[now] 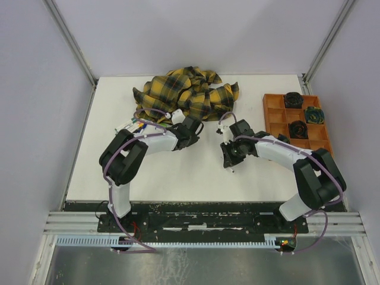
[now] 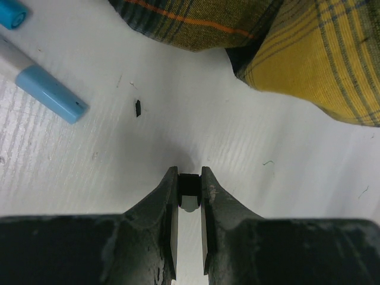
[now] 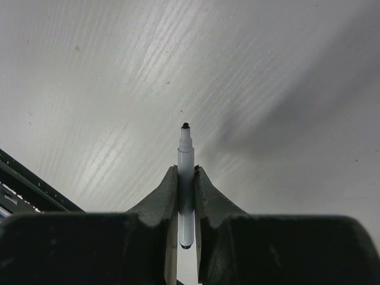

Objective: Open the pen caps
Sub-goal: Place the pen at the center of the board.

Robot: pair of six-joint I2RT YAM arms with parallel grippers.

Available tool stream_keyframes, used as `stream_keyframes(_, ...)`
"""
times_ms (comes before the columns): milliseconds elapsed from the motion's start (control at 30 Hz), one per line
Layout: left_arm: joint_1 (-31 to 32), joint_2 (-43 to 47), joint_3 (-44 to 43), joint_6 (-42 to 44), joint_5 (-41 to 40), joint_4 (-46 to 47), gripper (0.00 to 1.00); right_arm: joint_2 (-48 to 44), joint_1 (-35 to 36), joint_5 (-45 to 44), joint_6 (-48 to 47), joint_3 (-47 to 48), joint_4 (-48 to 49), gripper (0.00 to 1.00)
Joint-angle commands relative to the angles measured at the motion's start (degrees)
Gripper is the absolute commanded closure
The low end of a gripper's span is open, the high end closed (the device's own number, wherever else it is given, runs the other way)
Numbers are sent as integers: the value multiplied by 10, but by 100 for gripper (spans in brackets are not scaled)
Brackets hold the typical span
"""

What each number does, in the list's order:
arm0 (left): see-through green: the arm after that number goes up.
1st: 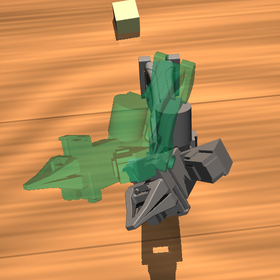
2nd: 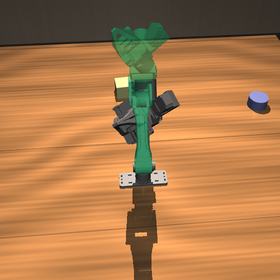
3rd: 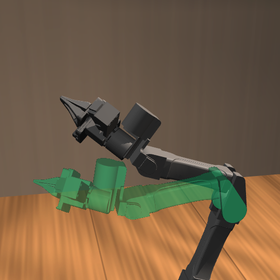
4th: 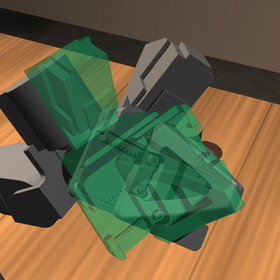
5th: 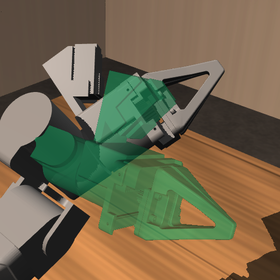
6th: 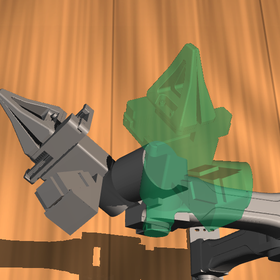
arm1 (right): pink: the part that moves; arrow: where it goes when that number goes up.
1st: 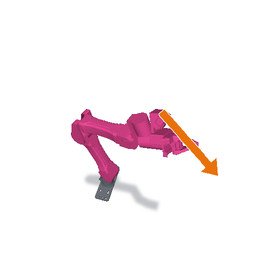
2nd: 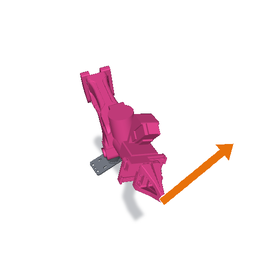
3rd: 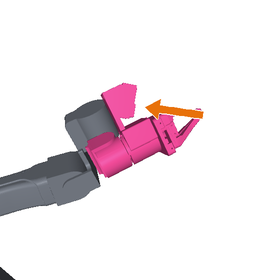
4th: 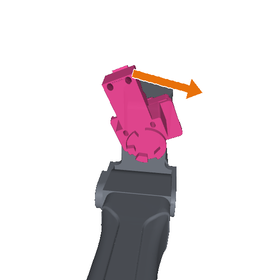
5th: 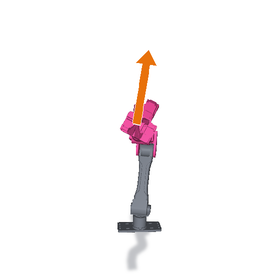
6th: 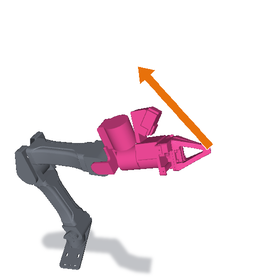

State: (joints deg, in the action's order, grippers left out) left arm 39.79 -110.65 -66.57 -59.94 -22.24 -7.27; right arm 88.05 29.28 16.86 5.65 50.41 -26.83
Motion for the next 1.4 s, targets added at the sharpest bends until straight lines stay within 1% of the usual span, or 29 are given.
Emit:
stream_keyframes(0,-7,-8,-20,-38,-11,-7,83,24,9,-6,40,24,12,94)
stream_keyframes(100,-8,-10,-21,-41,-4,-3,78,28,14,0,44,21,17,93)
stream_keyframes(233,-9,-17,-24,-44,6,1,75,32,25,4,46,16,26,89)
stream_keyframes(367,-11,-19,-25,-47,12,1,73,47,35,5,46,15,25,87)
stream_keyframes(500,-12,-15,-24,-48,15,0,69,58,43,-2,44,20,21,85)
stream_keyframes(633,-13,-10,-21,-46,18,0,64,57,47,-7,43,21,20,80)
stream_keyframes(867,-14,10,-14,-41,26,2,62,68,48,-21,46,29,11,77)
stream_keyframes(1067,-14,52,-2,-18,36,8,59,67,48,-19,45,29,10,71)
stream_keyframes(1200,-14,102,20,0,36,9,58,70,49,-16,42,33,4,71)
stream_keyframes(1367,-14,175,71,25,19,10,57,75,49,-2,33,38,-6,70)
